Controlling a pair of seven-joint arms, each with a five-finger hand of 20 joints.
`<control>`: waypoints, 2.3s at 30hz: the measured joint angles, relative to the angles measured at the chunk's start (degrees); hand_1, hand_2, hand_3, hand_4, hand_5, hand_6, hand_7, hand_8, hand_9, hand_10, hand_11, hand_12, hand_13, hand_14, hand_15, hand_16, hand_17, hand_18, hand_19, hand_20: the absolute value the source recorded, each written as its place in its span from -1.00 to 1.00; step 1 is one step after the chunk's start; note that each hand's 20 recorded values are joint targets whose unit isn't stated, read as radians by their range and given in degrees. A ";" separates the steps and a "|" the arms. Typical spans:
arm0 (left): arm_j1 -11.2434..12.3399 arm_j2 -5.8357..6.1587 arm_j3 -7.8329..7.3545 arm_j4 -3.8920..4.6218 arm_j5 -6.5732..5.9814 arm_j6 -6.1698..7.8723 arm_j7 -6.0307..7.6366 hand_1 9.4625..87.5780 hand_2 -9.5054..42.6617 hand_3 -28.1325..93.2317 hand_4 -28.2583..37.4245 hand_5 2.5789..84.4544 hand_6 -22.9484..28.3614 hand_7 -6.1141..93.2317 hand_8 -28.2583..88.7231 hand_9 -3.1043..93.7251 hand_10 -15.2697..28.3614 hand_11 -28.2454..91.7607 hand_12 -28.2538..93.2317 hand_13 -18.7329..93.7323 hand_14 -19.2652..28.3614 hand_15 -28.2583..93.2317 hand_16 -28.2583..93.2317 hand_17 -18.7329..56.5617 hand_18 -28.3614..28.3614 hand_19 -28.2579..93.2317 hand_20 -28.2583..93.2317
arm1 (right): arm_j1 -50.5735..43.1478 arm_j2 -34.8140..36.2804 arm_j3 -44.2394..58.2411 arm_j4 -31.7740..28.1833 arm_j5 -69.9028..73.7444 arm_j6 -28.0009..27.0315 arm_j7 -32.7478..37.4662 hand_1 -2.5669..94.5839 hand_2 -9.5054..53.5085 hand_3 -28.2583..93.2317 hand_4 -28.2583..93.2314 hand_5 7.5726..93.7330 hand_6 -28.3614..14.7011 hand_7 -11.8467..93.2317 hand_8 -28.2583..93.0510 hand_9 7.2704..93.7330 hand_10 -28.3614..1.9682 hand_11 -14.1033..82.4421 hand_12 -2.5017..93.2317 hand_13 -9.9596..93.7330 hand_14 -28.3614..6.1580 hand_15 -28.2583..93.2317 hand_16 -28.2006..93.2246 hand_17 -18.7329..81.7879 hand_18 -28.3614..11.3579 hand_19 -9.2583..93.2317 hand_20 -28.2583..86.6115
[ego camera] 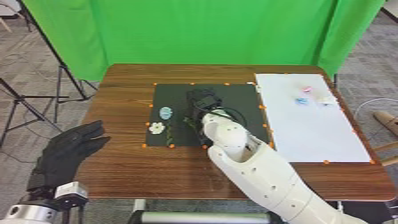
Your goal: Arrange flowers
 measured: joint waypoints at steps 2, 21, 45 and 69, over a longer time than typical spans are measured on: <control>0.10 0.01 0.00 -0.02 -0.03 0.02 0.05 -0.60 -0.49 0.85 -0.59 -0.01 0.29 -0.47 -0.73 -0.19 0.52 0.04 -0.41 -0.17 0.77 0.26 -0.67 -0.73 0.73 0.35 -0.23 | 0.17 0.00 0.00 -0.19 0.21 -0.49 0.02 -0.32 -1.00 0.89 -1.00 0.37 0.13 -0.39 -0.76 0.25 -0.17 0.29 -0.44 0.17 -0.22 0.74 -0.15 -0.35 -0.85 0.67 -0.04; 4.30 -1.15 -0.06 -1.26 0.15 1.16 1.34 -0.59 -0.53 0.82 -0.57 0.03 0.36 -0.57 -0.68 -0.17 0.62 0.02 -0.38 -0.19 0.90 0.29 -0.67 -0.74 0.74 0.35 -0.22 | 4.39 6.19 -2.58 -12.13 17.36 -4.07 1.76 -0.44 -0.87 0.85 -0.99 0.22 -0.02 -0.45 -0.73 0.09 -0.49 0.27 -0.47 0.10 -0.40 0.77 -0.21 -0.35 -0.90 0.65 0.00; 5.78 1.37 2.46 -1.53 -2.06 3.97 5.39 -0.56 -0.52 0.81 -0.57 0.06 0.42 -0.60 -0.66 -0.17 0.66 0.04 -0.38 -0.20 0.92 0.33 -0.69 -0.75 0.76 0.37 -0.23 | 1.48 27.00 12.94 -5.57 21.81 -4.84 10.81 -0.40 -0.82 0.81 -0.98 0.14 -0.03 -0.48 -0.72 0.16 -0.44 0.28 -0.47 0.18 -0.32 0.74 -0.18 -0.20 -0.94 0.67 -0.10; 4.99 1.09 2.43 -1.24 -1.26 2.84 4.24 -0.56 -0.52 0.82 -0.57 0.06 0.43 -0.61 -0.66 -0.17 0.67 0.04 -0.38 -0.20 0.94 0.35 -0.70 -0.74 0.76 0.38 -0.24 | 0.25 29.66 13.10 -0.77 14.64 -4.74 14.10 -0.38 -0.88 0.80 -0.98 0.16 0.05 -0.48 -0.72 0.20 -0.35 0.48 -0.39 0.25 -0.30 0.79 -0.14 -0.20 -0.94 0.70 -0.13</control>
